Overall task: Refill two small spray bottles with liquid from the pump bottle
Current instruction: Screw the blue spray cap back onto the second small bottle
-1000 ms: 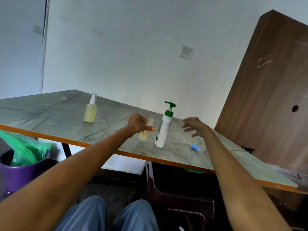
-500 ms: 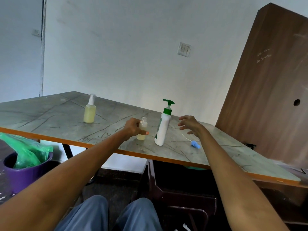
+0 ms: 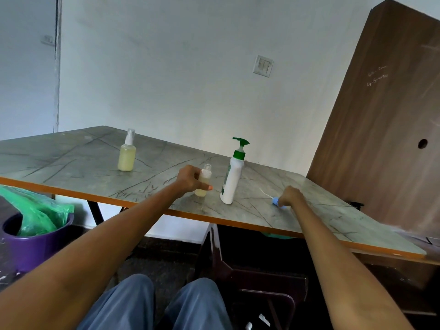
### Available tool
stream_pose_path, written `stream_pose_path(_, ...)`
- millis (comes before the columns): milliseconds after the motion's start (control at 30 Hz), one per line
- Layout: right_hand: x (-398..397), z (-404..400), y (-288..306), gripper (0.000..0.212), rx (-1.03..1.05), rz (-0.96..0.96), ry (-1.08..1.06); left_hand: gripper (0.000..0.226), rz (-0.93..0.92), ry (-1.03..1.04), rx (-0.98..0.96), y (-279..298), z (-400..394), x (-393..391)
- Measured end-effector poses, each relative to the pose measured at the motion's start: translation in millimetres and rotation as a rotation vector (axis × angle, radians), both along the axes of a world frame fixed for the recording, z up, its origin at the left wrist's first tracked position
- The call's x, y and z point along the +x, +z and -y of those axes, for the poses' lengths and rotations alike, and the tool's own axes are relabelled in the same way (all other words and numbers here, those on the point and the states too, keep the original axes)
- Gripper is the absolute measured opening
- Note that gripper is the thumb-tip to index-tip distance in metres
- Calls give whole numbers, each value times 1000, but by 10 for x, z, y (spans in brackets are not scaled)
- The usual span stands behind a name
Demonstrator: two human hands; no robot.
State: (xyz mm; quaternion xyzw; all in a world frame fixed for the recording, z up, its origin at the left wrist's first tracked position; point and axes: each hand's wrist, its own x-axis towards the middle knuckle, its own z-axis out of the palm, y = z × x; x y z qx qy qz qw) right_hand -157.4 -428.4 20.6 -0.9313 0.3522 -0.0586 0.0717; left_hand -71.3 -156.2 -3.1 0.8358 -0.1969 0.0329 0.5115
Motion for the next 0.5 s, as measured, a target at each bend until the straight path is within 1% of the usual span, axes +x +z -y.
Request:
stream_pose_path(200,44,65,-140,41,9,128,32,58,-2,1,5,3,0,-26)
stream_pose_path(233,54,61,-142,39,14,142,40,57,-5,-2,3,2,2,-27)
stream_pose_path(300,67,51,-134,27,14,156,55,56,-6,-5,2,0,5,-28)
stream_pose_path(367,88,24,-97,25,22,212,65,55,-3,-7,2,-1,15,-31)
stream_pose_path(433,133,-25,-27,21,31,351,99,53,-2,-7,0,2,36,-20)
stream_pose_path(500,194,-117,92,33,42,576,179,50,7,-8,-2,21,69,2)
